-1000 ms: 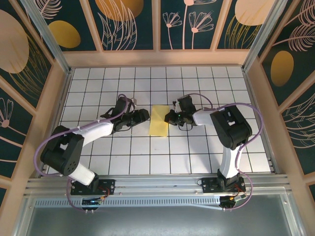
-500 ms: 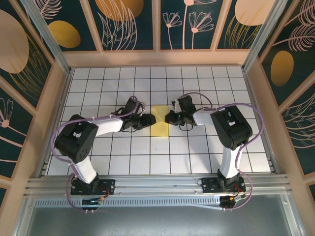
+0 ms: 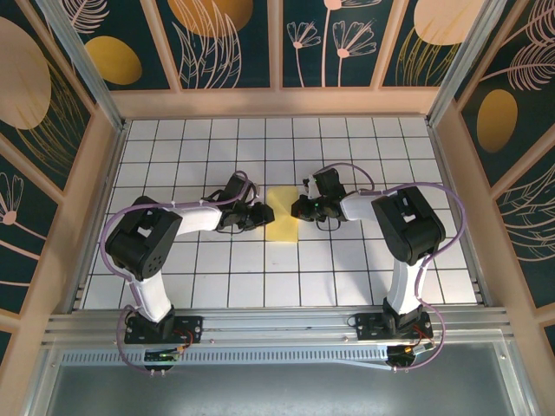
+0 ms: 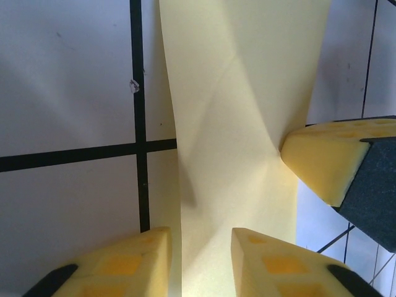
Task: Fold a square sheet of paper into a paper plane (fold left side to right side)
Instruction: Third fold the triangle at the center of the table.
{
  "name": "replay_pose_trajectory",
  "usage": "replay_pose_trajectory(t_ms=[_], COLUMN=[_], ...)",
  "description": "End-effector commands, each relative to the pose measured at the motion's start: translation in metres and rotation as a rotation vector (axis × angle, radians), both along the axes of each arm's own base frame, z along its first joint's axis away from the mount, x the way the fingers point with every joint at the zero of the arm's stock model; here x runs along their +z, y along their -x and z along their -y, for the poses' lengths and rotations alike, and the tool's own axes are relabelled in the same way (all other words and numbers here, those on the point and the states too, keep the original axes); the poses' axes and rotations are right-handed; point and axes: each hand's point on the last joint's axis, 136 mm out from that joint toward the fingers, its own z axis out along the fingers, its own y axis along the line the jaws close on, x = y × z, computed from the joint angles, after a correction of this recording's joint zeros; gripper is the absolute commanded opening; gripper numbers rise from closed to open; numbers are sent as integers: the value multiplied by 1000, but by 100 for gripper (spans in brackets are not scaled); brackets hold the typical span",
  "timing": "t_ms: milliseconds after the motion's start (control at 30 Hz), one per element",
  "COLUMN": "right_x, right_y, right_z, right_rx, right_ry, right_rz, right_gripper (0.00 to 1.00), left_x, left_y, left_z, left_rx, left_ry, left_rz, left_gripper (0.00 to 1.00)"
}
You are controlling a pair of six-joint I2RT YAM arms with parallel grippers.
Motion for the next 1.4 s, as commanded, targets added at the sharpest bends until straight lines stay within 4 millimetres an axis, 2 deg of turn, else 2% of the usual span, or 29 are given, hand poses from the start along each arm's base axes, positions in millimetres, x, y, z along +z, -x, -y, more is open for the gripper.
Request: replay_pose_trajectory(t_ms=[0,300,400,533,633,733,833,967,1033,1167,1267,1367], right_x=[-9,-1,6,31,52,74,93,114,120,120,112,101], right_y=[9,5,0,-12,-19,-16,-2,30,49,83,109,125], right_z=[12,12,11,15,24,34,45,50,45,28,14,3], right_rx=[-1,2,10,6,-1,13,34,83,116,176,240,289], right_ry=[50,55,53,67,113,150,172,192,215,251,304,362], right_rz=[-23,17,44,145,248,367,485,646,724,855,963,1045], right_gripper=[0,0,4,18,33,44,51,57,58,58,60,63], left_x=[10,9,10,15,20,25,27,32,34,35,36,36], left_y=[-6,-5,-5,-3,0,1,5,10,11,14,15,16], left_z=[12,6,7,11,14,16,18,19,20,19,19,19], left_rx=[-27,-20,-17,-15,-3,30,54,64,68,86,94,100], left_ry=[27,-10,-8,7,23,45,62,80,96,103,108,115], left_rz=[31,36,33,34,27,1,-22,-30,-34,-52,-61,-65], left_gripper=[28,17,12,5,3,0,0,0,0,0,0,0])
